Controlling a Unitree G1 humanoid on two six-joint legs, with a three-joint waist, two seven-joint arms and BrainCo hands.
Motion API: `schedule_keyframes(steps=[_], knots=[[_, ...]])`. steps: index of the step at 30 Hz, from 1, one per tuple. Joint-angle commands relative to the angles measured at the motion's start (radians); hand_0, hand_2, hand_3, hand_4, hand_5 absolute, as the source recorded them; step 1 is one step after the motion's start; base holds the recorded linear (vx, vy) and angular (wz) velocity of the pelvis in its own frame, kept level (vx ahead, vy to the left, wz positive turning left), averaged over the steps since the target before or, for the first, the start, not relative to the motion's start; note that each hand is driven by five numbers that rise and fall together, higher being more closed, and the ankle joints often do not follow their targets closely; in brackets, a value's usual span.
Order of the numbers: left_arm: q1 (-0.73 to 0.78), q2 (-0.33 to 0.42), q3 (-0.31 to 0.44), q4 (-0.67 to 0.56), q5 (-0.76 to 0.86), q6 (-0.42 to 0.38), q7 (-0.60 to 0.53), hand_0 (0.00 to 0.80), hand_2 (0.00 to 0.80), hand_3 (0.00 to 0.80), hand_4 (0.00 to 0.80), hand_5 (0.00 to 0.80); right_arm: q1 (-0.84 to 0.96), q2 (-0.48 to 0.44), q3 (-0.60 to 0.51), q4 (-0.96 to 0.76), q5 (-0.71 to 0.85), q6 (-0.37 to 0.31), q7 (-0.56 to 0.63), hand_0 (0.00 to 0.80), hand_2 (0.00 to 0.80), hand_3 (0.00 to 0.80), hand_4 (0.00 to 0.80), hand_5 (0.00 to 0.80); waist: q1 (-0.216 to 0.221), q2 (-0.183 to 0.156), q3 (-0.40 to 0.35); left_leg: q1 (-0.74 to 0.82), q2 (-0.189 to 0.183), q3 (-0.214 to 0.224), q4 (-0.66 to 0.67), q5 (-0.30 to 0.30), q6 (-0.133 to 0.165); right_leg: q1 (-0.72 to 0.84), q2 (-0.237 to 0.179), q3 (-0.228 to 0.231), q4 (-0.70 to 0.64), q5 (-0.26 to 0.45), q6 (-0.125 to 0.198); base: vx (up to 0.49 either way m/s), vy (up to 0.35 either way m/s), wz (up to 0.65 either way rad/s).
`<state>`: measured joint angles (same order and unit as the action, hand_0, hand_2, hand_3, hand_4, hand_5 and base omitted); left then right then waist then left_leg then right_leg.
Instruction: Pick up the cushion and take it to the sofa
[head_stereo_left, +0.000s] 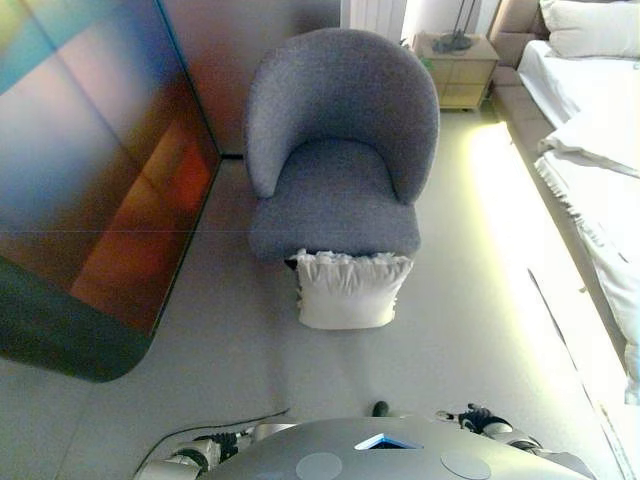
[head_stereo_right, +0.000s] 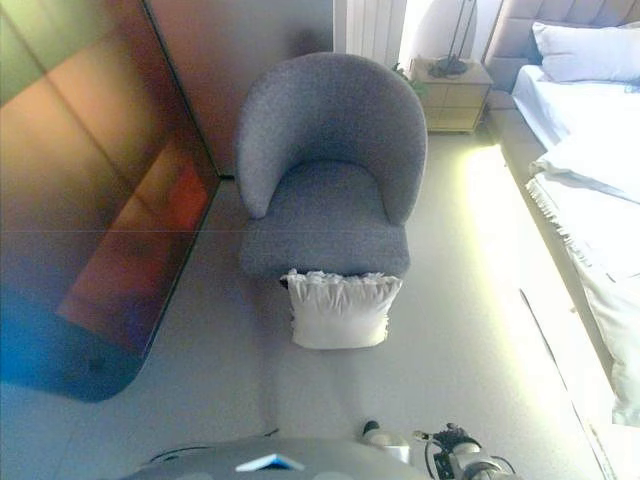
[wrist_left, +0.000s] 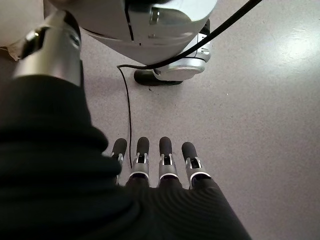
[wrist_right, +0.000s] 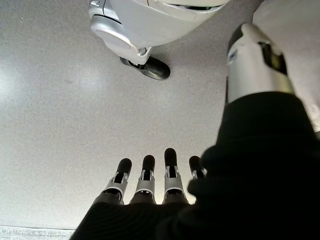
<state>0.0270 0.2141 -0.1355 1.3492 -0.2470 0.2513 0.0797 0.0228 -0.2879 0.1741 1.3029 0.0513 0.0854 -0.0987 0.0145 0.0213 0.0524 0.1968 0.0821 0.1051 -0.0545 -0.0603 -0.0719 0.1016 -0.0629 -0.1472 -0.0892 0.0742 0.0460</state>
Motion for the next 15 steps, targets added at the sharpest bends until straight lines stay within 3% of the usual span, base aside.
schedule_keyframes(steps=[1,3,6,8,12,15], knots=[[-0.060,0.026,-0.004,0.037,0.031,0.007,0.009,0.000,0.000,0.000,0.000,0.000,-0.084,0.019,0.025,0.054,0.009,-0.008,-0.017,0.000,0.000,0.000,0.000,0.000,-0.002,-0.065,0.035,-0.074,-0.050,0.009,0.115,-0.010,0.052,0.014,-0.025,0.014,0.084,-0.080,0.006,-0.044,-0.113,0.03],[-0.069,0.026,0.002,0.039,0.015,-0.012,0.009,0.000,0.000,0.000,0.000,0.000,-0.100,0.014,0.033,0.046,0.012,-0.012,-0.013,0.000,0.000,0.000,0.000,0.000,0.000,-0.088,0.065,-0.139,-0.055,0.004,0.284,-0.045,0.058,-0.015,-0.036,0.022,0.137,-0.096,-0.020,-0.078,-0.146,0.06],[-0.073,0.020,0.015,0.040,-0.022,-0.027,0.004,0.000,0.000,0.000,0.000,0.000,-0.117,0.002,0.048,0.029,0.014,-0.001,-0.009,0.000,0.000,0.000,0.000,0.000,0.014,-0.114,0.110,-0.291,-0.042,-0.021,0.595,0.019,0.049,-0.042,-0.045,0.028,0.190,-0.103,-0.061,-0.073,-0.174,0.04],[-0.063,0.016,0.029,0.039,-0.018,-0.023,-0.011,0.000,0.000,0.000,0.000,0.000,-0.120,-0.007,0.049,0.022,0.022,0.010,-0.002,0.000,0.000,0.000,0.000,0.000,0.029,-0.111,0.132,-0.379,-0.040,-0.043,0.703,0.061,0.045,-0.038,-0.034,0.041,0.203,-0.107,-0.072,0.019,-0.112,-0.08],[-0.026,0.016,0.056,0.046,-0.004,-0.048,-0.012,0.000,0.000,0.000,0.000,0.000,-0.119,-0.012,0.046,0.027,0.001,0.001,0.003,0.000,0.000,0.000,0.000,0.000,0.088,-0.061,0.152,-0.430,-0.055,-0.089,0.494,0.188,0.018,0.047,0.024,0.087,0.187,-0.161,-0.060,0.239,0.026,-0.63],[0.004,0.021,0.052,0.040,0.021,-0.053,-0.019,0.000,0.000,0.000,0.000,0.000,-0.114,-0.013,0.039,0.031,0.007,0.002,-0.001,0.000,0.000,0.000,0.000,0.000,0.121,-0.023,0.148,-0.436,-0.016,-0.041,0.226,0.274,-0.008,0.145,0.062,0.125,0.157,-0.211,-0.055,0.433,0.080,-0.35]])
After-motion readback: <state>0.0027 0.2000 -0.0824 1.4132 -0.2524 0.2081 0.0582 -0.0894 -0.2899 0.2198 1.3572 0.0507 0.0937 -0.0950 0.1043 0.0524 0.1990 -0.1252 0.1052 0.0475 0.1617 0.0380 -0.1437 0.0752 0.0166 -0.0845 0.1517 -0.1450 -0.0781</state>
